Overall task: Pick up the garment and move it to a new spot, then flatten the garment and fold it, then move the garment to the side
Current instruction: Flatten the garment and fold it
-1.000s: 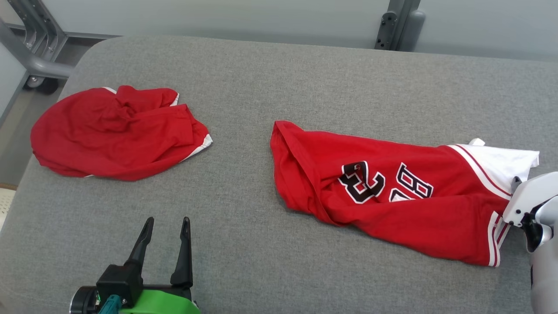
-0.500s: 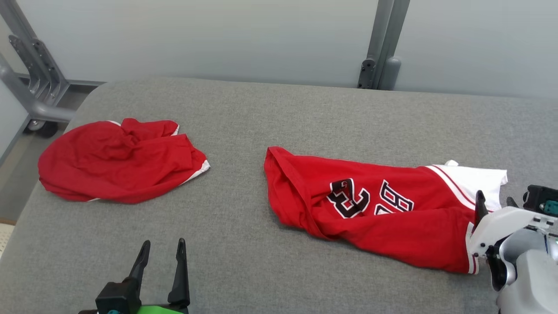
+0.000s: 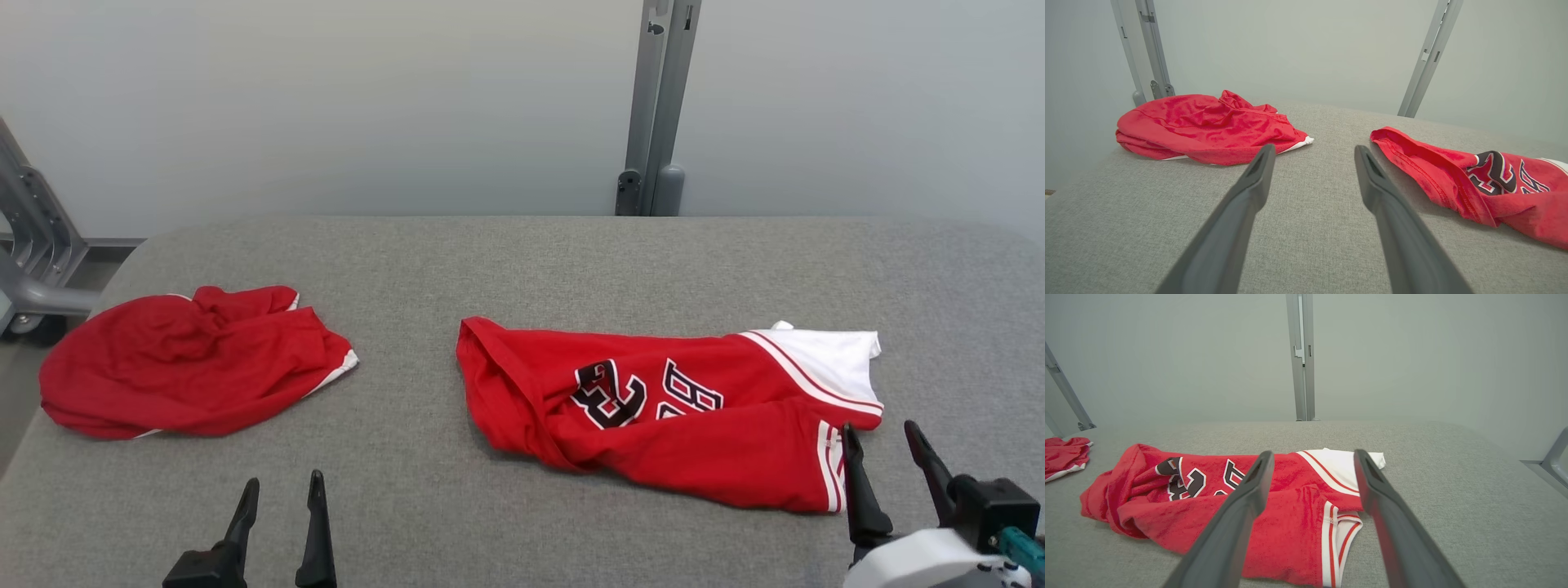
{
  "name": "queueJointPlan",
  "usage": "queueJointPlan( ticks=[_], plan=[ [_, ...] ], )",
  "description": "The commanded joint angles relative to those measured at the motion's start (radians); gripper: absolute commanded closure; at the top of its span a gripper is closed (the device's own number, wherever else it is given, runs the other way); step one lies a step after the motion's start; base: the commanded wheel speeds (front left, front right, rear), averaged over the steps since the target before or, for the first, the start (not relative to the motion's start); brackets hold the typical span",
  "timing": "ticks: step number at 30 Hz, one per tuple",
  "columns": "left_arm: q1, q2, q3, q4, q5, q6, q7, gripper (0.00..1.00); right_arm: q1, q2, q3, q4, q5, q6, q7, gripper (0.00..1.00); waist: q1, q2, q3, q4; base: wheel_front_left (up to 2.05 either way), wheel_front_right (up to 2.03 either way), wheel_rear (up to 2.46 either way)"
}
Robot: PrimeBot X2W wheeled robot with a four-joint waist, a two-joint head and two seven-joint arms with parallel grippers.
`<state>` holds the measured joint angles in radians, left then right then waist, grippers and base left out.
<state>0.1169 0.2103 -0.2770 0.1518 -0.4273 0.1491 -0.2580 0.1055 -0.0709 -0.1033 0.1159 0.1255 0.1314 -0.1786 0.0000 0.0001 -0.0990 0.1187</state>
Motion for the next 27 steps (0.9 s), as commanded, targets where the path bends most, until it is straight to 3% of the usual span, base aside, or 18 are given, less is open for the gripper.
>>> queueJointPlan(
  ticks=[1, 9, 14, 20, 22, 27],
  plan=[
    [0.019, -0.001, 0.009, 0.006, 0.009, -0.007, -0.008, 0.0, 0.036, -0.002, 0.009, -0.015, 0.008, -0.001, -0.011, 0.0, 0.0, -0.0001, -0.013, -0.01, 0.0, 0.0, 0.0],
    [0.048, -0.019, 0.056, 0.003, 0.038, -0.027, -0.007, 0.0, 0.113, 0.007, 0.056, -0.06, 0.024, -0.001, -0.002, 0.0, 0.0, -0.0001, -0.026, -0.028, 0.0, 0.0, 0.0],
    [0.001, -0.025, 0.042, 0.046, 0.028, -0.063, 0.013, 0.0, 0.095, 0.009, 0.074, -0.077, 0.031, -0.001, 0.016, 0.0, 0.0, -0.0001, -0.021, -0.048, 0.0, 0.0, 0.0],
    [-0.18, -0.051, -0.002, 0.154, -0.01, -0.104, 0.197, 0.0, 0.074, 0.007, 0.085, -0.092, 0.029, -0.001, 0.034, 0.0, 0.0, -0.0001, 0.007, -0.107, 0.0, 0.0, 0.0],
    [-0.287, -0.076, -0.014, 0.234, -0.027, -0.095, 0.294, 0.0, 0.074, 0.009, 0.089, -0.097, 0.024, -0.001, 0.043, 0.0, 0.0, -0.0001, 0.026, -0.145, 0.0, 0.0, 0.0],
    [-0.429, -0.123, -0.002, 0.357, -0.086, -0.056, 0.418, 0.0, 0.065, 0.011, 0.106, -0.104, 0.035, -0.001, 0.055, 0.0, 0.0, -0.0001, 0.056, -0.215, 0.0, 0.0, 0.0]
  ],
)
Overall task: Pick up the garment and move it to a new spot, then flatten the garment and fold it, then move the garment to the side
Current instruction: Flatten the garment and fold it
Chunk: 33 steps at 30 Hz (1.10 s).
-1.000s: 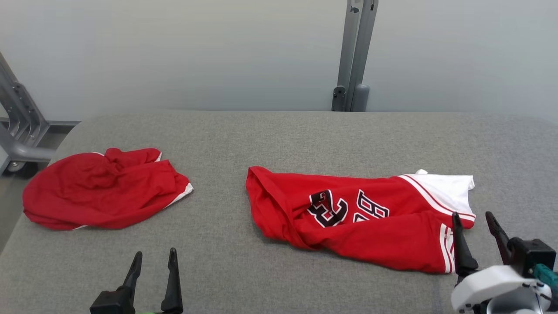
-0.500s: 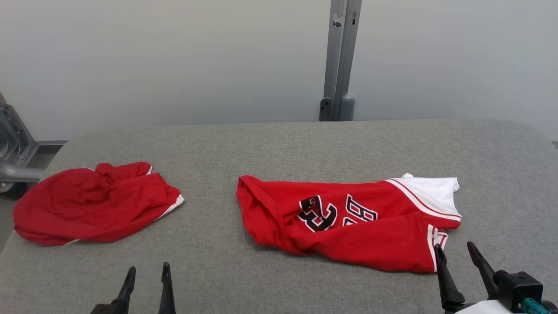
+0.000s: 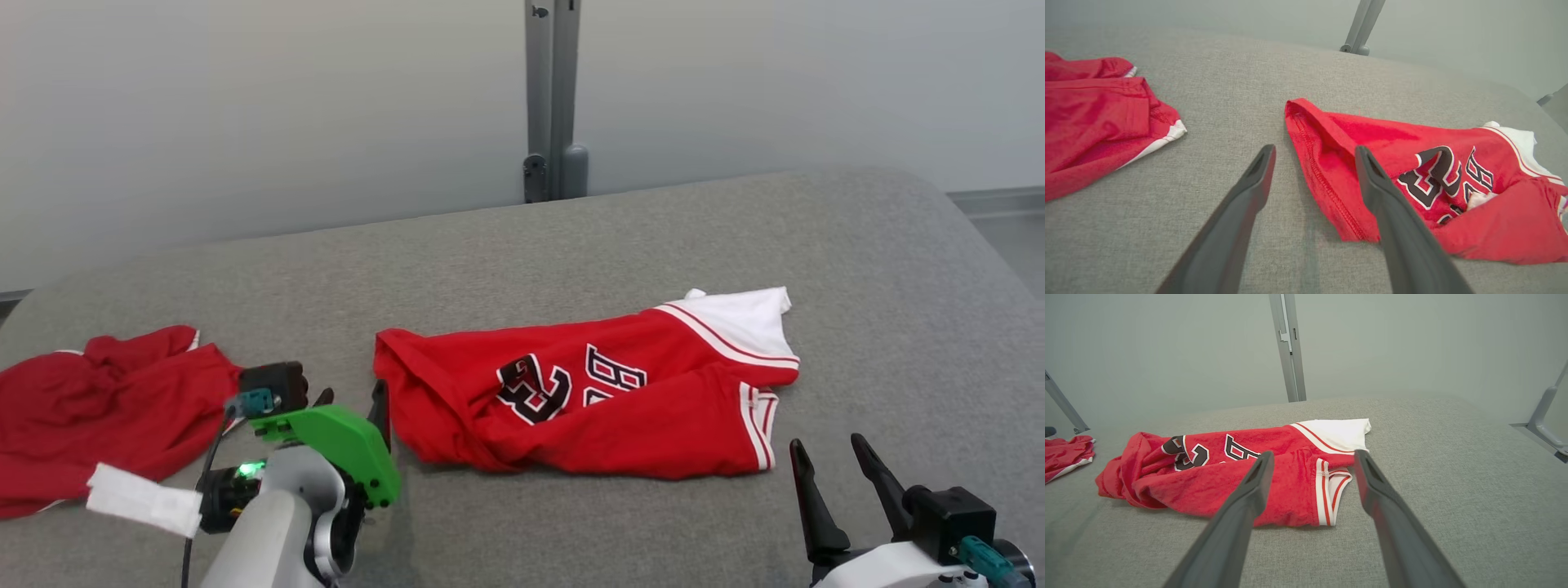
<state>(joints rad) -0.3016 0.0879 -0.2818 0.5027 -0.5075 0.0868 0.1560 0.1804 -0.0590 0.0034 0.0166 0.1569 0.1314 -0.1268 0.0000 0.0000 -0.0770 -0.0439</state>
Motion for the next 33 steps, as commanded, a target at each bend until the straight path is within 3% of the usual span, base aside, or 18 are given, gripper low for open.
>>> queueJointPlan(
  ticks=[1, 9, 21, 26, 27, 28, 29, 33],
  plan=[
    [-0.035, -0.007, 0.003, 0.027, -0.017, 0.012, 0.026, 0.0, -0.014, -0.001, 0.004, -0.007, 0.002, -0.001, 0.002, 0.0, 0.0, 0.0, 0.04, -0.066, 0.0, 0.0, 0.0],
    [-0.159, -0.028, 0.005, 0.149, -0.082, 0.069, 0.129, 0.0, -0.03, 0.001, 0.011, -0.012, 0.002, -0.001, -0.005, 0.0, 0.0, 0.0, 0.08, -0.148, 0.0, 0.0, 0.0],
    [-0.216, -0.03, -0.008, 0.255, -0.074, 0.156, 0.156, 0.0, -0.041, 0.004, 0.019, -0.015, 0.004, -0.001, -0.01, 0.0, 0.0, 0.0, 0.1, -0.167, 0.0, 0.0, 0.0],
    [-0.222, -0.029, -0.01, 0.272, -0.092, 0.138, 0.163, 0.0, -0.046, 0.006, 0.021, -0.01, 0.006, -0.001, -0.013, 0.0, 0.0, 0.0, 0.106, -0.163, 0.0, 0.0, 0.0],
    [-0.225, -0.029, -0.011, 0.274, -0.092, 0.133, 0.159, 0.26, -0.046, 0.006, 0.023, -0.009, 0.007, -0.001, -0.014, 0.0, 0.0, 0.0, 0.107, -0.162, 0.0, 0.0, 0.0],
    [-0.229, -0.028, -0.013, 0.277, -0.089, 0.126, 0.154, 0.67, -0.048, 0.006, 0.024, -0.007, 0.008, -0.001, -0.015, 0.0, 0.0, 0.0, 0.109, -0.163, 0.0, 0.0, 0.0],
    [-0.231, -0.029, -0.014, 0.28, -0.093, 0.119, 0.149, 1.0, -0.05, 0.006, 0.026, -0.005, 0.008, -0.001, -0.015, 0.0, 0.0, 0.0, 0.11, -0.163, 0.0, 0.0, 0.0],
    [-0.236, -0.031, -0.018, 0.286, -0.108, 0.102, 0.139, 1.0, -0.057, 0.007, 0.026, -0.003, 0.011, -0.001, -0.015, 0.0, 0.0, 0.0, 0.115, -0.163, 0.0, 0.0, 0.0]
  ],
)
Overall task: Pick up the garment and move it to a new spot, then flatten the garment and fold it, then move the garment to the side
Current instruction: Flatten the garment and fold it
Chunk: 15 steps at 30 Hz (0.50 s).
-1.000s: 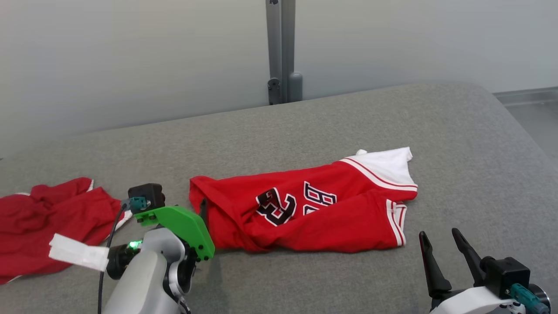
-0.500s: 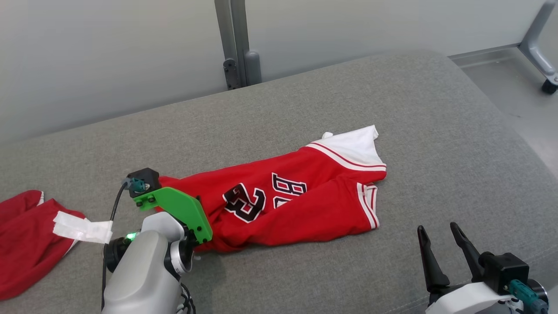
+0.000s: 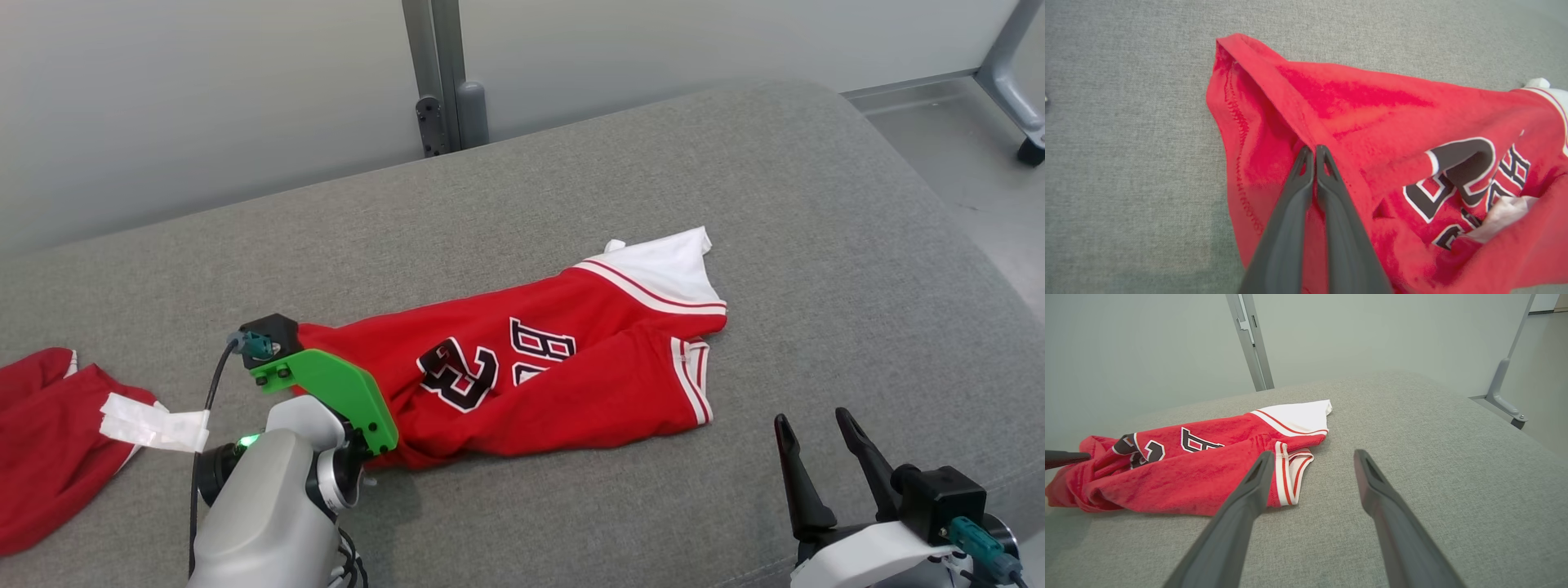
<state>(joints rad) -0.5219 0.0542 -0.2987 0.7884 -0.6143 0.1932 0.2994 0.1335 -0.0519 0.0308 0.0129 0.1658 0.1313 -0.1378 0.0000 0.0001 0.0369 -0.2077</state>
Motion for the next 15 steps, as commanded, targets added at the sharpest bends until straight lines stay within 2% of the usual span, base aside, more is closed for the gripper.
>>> queueJointPlan(
  ticks=[1, 5, 7, 12, 15],
  plan=[
    [-0.017, 0.002, -0.002, 0.001, -0.006, -0.008, -0.009, 1.0, -0.009, 0.0, -0.004, -0.001, 0.001, -0.001, -0.003, 0.0, 0.0, -0.0001, 0.002, 0.003, 0.0, 0.0, 0.0],
    [-0.026, 0.0, 0.017, -0.024, -0.041, -0.025, -0.048, 1.0, -0.003, 0.001, -0.02, 0.0, 0.0, -0.001, -0.006, 0.0, 0.0, -0.0001, 0.0, 0.018, 0.0, 0.0, 0.0],
    [-0.027, 0.0, 0.051, -0.051, -0.089, -0.047, -0.078, 1.0, 0.0, 0.001, -0.024, 0.002, 0.004, -0.001, -0.007, 0.0, 0.0, -0.0001, -0.003, 0.028, 0.0, 0.0, 0.0],
    [-0.017, -0.003, 0.114, -0.206, -0.39, -0.141, -0.107, 1.0, 0.004, 0.001, -0.026, 0.005, 0.006, -0.001, -0.006, 0.0, 0.0, -0.0001, -0.019, 0.052, 0.0, 0.0, 0.0],
    [-0.015, -0.002, 0.103, -0.324, -0.518, -0.15, -0.113, 1.0, 0.012, 0.001, -0.034, 0.003, 0.008, -0.001, -0.004, 0.0, 0.0, -0.0001, -0.03, 0.069, 0.0, 0.0, 0.0]
  ],
)
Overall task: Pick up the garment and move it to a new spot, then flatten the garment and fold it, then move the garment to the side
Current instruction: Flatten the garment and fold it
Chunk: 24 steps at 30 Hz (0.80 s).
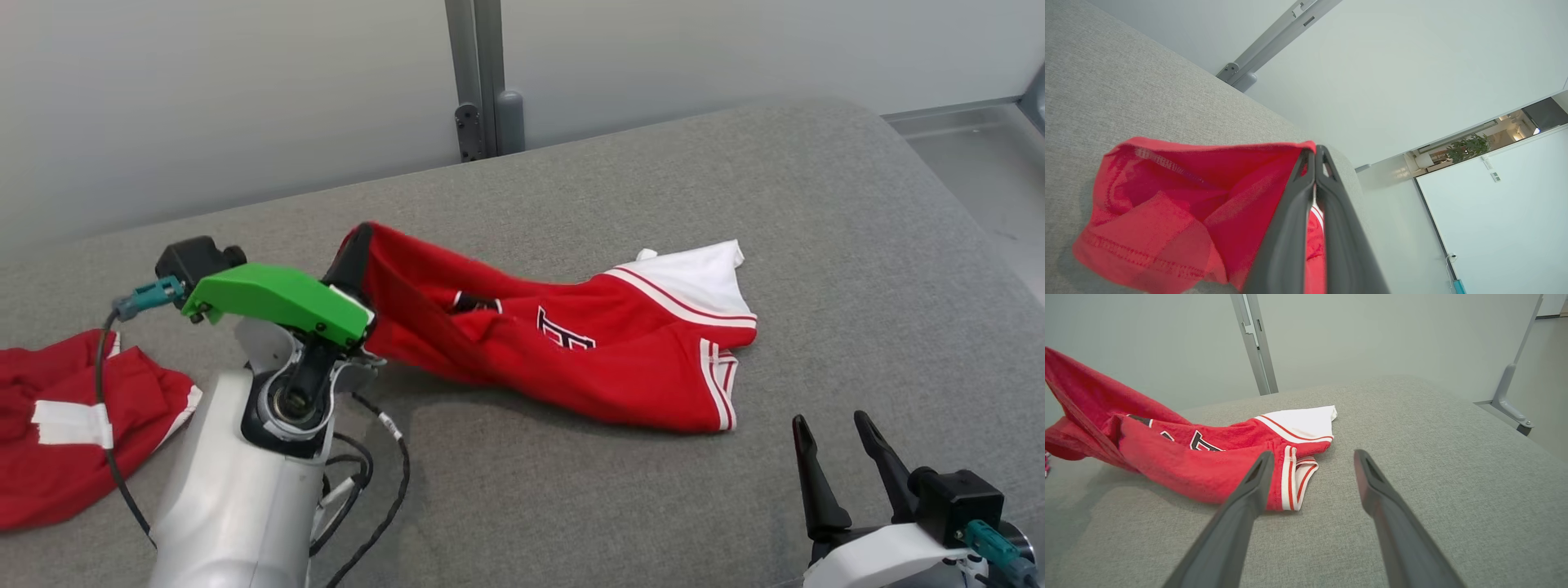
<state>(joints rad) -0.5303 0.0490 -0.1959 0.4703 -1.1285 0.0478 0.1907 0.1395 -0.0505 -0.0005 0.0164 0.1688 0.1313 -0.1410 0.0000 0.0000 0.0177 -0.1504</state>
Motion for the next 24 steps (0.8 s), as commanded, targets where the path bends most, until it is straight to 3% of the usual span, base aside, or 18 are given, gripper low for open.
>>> queueJointPlan(
  ticks=[1, 7, 13, 19, 24],
  plan=[
    [-0.001, 0.003, -0.005, -0.054, -0.047, -0.004, -0.001, 1.0, 0.01, 0.0, -0.002, -0.001, 0.006, -0.001, 0.0, 0.0, 0.0, 0.0, -0.015, 0.017, 0.0, 0.0, 0.0],
    [0.113, 0.007, -0.038, -0.351, -0.164, 0.049, 0.069, 1.0, 0.021, 0.0, -0.007, -0.005, 0.015, -0.001, -0.005, 0.0, 0.0, 0.0, -0.03, 0.034, 0.0, 0.0, 0.0],
    [0.424, 0.132, -0.091, -0.557, -0.134, 0.18, 0.169, 1.0, 0.035, 0.0, -0.014, -0.001, 0.023, -0.001, -0.012, 0.0, 0.0, 0.0, -0.034, 0.035, 0.0, 0.0, 0.0],
    [0.638, 0.247, -0.073, -0.556, -0.059, 0.291, 0.149, 1.0, 0.043, 0.0, -0.025, -0.01, 0.021, -0.001, -0.005, 0.0, 0.0, 0.0, -0.031, 0.051, 0.0, 0.0, 0.0],
    [0.68, 0.264, -0.096, -0.489, -0.008, 0.334, 0.131, 1.0, 0.03, -0.001, -0.007, -0.016, 0.024, -0.001, 0.003, 0.0, 0.0, 0.0, -0.034, 0.062, 0.0, 0.0, 0.0]
  ],
)
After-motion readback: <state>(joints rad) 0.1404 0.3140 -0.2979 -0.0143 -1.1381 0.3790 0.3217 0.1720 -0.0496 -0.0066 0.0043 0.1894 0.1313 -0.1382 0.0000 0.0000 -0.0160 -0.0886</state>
